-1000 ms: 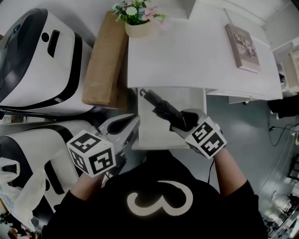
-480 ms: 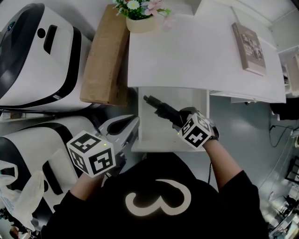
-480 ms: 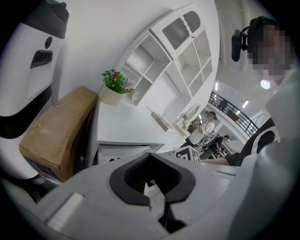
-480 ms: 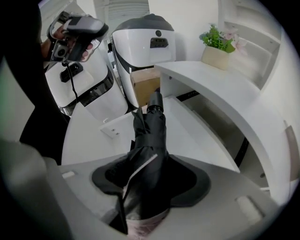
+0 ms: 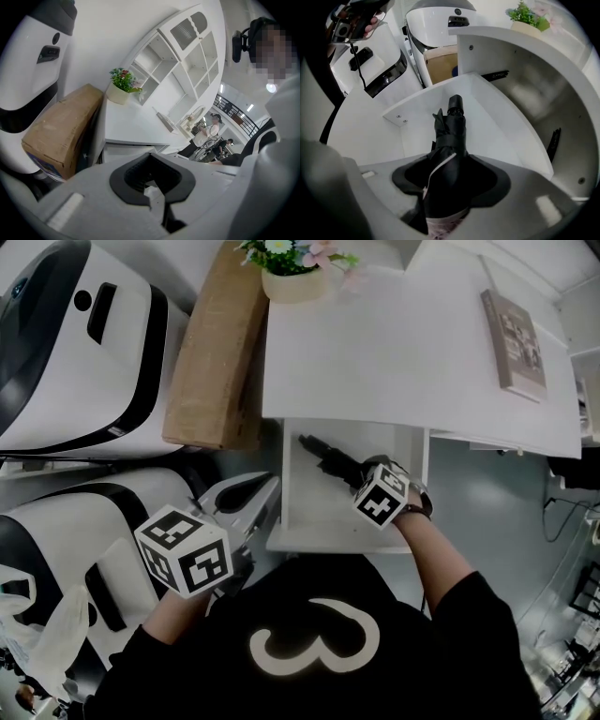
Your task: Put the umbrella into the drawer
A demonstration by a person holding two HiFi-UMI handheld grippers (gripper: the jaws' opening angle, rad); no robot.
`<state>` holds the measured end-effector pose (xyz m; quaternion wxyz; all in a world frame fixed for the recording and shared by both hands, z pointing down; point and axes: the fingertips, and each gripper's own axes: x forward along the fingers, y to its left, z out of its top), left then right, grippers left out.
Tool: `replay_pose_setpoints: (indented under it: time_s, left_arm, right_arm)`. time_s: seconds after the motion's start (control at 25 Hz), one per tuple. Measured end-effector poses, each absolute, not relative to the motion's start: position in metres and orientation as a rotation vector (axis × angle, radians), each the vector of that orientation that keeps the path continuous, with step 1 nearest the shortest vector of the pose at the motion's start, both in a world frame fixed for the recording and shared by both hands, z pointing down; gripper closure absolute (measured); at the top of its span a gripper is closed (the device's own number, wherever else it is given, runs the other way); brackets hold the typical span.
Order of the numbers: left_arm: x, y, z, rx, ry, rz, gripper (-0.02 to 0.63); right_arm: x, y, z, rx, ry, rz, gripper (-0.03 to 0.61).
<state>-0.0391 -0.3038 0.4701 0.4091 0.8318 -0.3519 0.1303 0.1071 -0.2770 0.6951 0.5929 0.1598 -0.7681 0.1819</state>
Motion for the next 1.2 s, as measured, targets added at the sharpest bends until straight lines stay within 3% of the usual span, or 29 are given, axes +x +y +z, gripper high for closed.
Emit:
replay_pose_setpoints:
  time_s: [0.76,1.2]
  left_arm:
    - [-0.048,-0.311,0.484,2.057,-0.912,0.323,0.604]
    - [-0.051,-0.308,0.477,2.070,-0.917,0.317,0.604]
  right_arm:
    - [0.110,-0.280,0.743,0.384,-1.736,0.420,0.334]
    - [0.109,-0.283,0.733,0.444,-1.771,0.461,0.259]
